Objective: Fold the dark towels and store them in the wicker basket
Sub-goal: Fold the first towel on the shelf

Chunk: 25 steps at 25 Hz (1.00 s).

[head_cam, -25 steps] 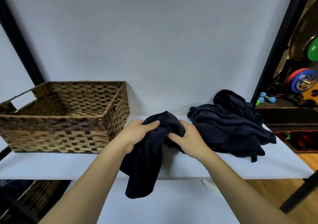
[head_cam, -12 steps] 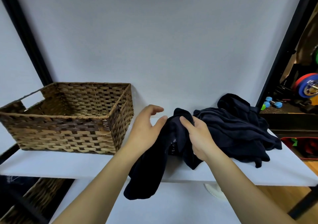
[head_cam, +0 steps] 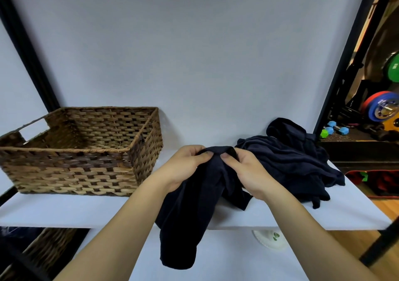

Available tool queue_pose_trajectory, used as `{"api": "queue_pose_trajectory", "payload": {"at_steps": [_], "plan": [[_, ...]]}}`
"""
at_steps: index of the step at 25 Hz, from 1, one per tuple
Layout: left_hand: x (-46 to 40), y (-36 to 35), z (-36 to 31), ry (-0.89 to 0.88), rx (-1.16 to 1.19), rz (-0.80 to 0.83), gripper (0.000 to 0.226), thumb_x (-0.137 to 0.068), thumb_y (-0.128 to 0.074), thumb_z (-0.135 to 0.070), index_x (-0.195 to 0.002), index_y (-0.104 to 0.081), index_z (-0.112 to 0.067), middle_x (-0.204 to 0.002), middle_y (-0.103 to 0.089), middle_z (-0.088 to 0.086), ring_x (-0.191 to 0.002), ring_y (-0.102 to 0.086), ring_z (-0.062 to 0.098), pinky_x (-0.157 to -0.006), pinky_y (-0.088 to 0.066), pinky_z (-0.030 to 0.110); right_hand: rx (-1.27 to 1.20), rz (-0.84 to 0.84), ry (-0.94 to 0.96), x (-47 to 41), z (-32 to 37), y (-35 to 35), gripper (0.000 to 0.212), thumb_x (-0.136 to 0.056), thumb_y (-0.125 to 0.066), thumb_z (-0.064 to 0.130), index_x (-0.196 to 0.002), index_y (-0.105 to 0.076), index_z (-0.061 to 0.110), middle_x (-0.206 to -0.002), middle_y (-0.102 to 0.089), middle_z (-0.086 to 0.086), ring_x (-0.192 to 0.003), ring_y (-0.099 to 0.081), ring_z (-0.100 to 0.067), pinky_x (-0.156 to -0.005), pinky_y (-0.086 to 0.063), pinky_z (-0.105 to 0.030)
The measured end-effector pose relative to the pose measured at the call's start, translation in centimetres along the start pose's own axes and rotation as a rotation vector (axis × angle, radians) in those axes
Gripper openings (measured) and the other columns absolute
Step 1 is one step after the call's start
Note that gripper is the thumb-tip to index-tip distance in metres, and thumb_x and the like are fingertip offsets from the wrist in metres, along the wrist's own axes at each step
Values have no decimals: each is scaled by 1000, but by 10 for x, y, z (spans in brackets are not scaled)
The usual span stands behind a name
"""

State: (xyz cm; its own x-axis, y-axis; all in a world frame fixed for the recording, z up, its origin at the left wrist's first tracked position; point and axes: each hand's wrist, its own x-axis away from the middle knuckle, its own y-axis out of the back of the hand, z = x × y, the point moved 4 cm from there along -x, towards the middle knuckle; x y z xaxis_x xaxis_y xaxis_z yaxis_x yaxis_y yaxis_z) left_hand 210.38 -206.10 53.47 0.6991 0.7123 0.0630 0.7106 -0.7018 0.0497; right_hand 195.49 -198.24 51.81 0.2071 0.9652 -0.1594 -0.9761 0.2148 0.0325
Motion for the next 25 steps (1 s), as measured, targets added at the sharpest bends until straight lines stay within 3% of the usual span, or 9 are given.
{"api": "queue_pose_trajectory", "payload": {"at_steps": [1,3,5,8,12,15,18,22,25], "plan": [[-1,-2,0,-17,59,-7,20,-104,-54,-14,-108,-70,-3,-100,-75,10,-91,-72,17,-78,-57,28,64,-81,55,-1,0,3,10,-99,-62,23,-108,-68,23,-106,-74,-5,-102,-70,-22,-95,-55,-44],[-2,-5,3,-15,203,-48,21,-103,-54,-13,-112,-68,1,-106,-74,18,-96,-72,25,-90,-57,39,219,-278,160,3,1,6,25,-89,-75,30,-99,-53,35,-102,-63,5,-91,-63,-12,-84,-55,-33],[-3,-4,6,17,295,-97,15,-101,-58,-11,-107,-67,-1,-99,-74,19,-88,-71,27,-86,-58,40,522,-445,347,11,8,9,33,-85,-77,30,-89,-45,33,-93,-49,11,-80,-52,-8,-70,-47,-23],[-3,-2,7,56,306,-142,10,-98,-62,-9,-106,-68,-5,-91,-74,15,-75,-71,22,-70,-58,33,763,-436,526,17,13,-1,16,-90,-70,28,-83,-57,23,-82,-48,12,-73,-49,-10,-67,-44,-26],[-2,-1,8,45,331,-132,19,-99,-61,-9,-113,-72,-4,-104,-75,18,-88,-73,25,-83,-58,38,404,-282,87,10,4,-2,19,-96,-64,38,-108,-71,25,-90,-68,12,-75,-62,-8,-73,-48,-22],[1,0,8,29,327,-137,18,-98,-61,-7,-110,-73,-4,-104,-75,18,-88,-72,25,-86,-58,37,133,-186,-138,9,3,-4,20,-98,-64,30,-98,-76,14,-71,-69,15,-57,-56,-1,-57,-42,-15],[2,2,8,14,293,-170,17,-98,-62,-12,-107,-74,-3,-103,-75,20,-88,-71,26,-82,-59,36,6,-70,-286,6,-4,-6,20,-96,-66,29,-97,-76,12,-78,-68,2,-54,-47,-7,-59,-37,-22],[3,4,3,-5,235,-238,29,-99,-63,-27,-101,-75,0,-100,-76,20,-87,-72,28,-85,-57,40,-85,-188,-105,6,6,-10,6,-96,-65,10,-94,-69,6,-76,-71,-5,-61,-62,-8,-58,-48,-20],[5,9,-4,-45,174,-287,28,-98,-65,-25,-98,-75,1,-96,-77,20,-90,-73,31,-87,-57,41,149,-260,153,8,18,-13,11,-94,-68,10,-90,-73,19,-84,-75,-1,-80,-69,-18,-78,-54,-37]]}}
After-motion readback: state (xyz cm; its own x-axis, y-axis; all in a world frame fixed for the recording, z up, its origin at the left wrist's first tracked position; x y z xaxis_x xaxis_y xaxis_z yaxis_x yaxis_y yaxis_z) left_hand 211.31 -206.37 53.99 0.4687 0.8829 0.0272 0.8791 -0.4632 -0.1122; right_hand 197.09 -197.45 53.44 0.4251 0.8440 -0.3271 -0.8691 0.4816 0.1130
